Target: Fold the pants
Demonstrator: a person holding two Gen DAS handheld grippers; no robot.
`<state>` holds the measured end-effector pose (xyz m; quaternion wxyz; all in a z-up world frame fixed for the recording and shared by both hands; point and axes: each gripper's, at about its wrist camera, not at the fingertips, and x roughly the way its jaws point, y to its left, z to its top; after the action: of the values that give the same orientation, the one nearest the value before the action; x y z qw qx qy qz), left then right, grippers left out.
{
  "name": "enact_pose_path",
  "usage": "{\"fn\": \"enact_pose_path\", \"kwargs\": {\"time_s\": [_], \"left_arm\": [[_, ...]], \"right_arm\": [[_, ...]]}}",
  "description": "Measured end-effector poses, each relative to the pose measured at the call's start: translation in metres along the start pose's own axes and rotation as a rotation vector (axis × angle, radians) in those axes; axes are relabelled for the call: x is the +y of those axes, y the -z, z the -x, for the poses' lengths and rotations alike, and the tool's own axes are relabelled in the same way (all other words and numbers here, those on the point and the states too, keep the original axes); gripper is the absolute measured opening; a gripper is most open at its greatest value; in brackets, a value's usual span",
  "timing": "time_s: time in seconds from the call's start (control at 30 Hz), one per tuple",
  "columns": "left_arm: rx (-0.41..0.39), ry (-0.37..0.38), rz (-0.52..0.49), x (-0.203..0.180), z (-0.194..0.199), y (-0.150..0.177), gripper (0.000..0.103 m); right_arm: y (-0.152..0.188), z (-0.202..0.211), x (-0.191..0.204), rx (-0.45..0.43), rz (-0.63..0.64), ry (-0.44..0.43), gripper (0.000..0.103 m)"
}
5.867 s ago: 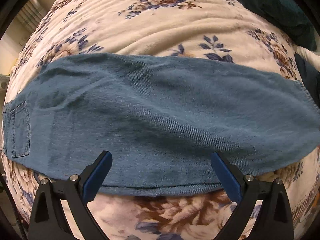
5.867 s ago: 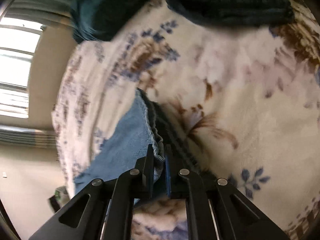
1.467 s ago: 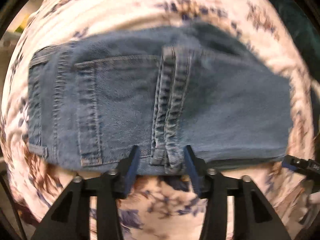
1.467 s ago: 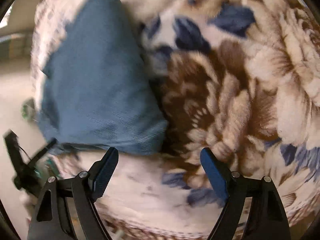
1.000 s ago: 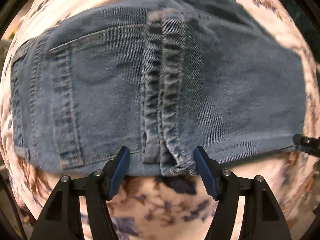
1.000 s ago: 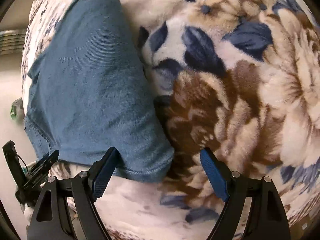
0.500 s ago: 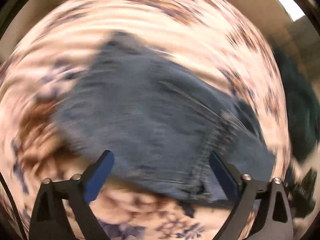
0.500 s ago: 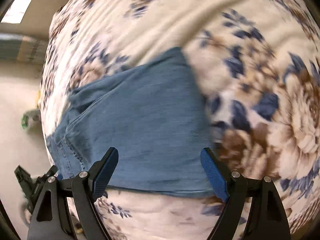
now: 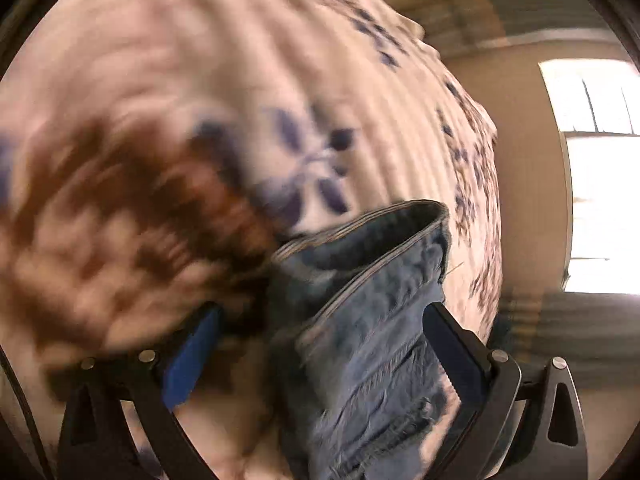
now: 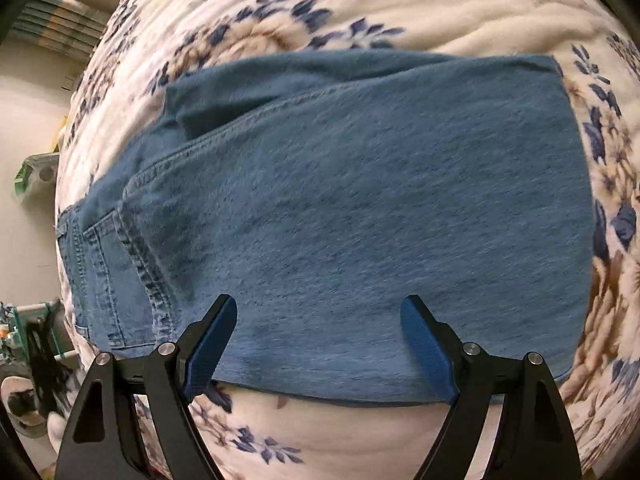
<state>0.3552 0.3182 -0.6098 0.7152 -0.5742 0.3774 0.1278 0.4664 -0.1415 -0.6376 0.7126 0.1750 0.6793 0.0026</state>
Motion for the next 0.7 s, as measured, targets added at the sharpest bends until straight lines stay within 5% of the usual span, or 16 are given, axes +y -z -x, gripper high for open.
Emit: {"fn": "enact_pose_path", "kwargs": {"time_s": [0.13,0.2,0.23,0.33,0.47,0.6,0.7], "left_arm": [[0.043,-0.088,-0.137,-0.022,-0.013,0.000,0.094],[0.033,-0.188,-0.217,-0.030,0.000,0.008,0.069],[0.011,-0.193,-0.226,-0.030,0.009,0.012,0.044],[-0.054,-0.212,-0.257,-0.026,0.028,0.017,0.019],[-0.064,-0.196,-0.312,-0.027,0.022,0.012,0.012],[-0.168,-0.053,-0.450,-0.074,0.044,0.015,0.012],[-0.175,-0.108,-0.541,-0.081,0.034,0.013,0.012]], "right_arm": [[0.003,-0.006,0.008,0.001,0.001,0.020,0.086],[0.004,-0.006,0.009,0.005,0.000,0.021,0.086],[0.004,-0.007,0.009,0.008,0.002,0.024,0.086],[0.005,-0.010,0.011,0.013,-0.004,0.034,0.086],[0.005,-0.012,0.011,0.013,-0.024,0.040,0.086],[0.005,-0.008,0.009,0.008,-0.041,0.024,0.086],[0.007,-0.006,0.005,0.007,-0.035,0.030,0.086]]}}
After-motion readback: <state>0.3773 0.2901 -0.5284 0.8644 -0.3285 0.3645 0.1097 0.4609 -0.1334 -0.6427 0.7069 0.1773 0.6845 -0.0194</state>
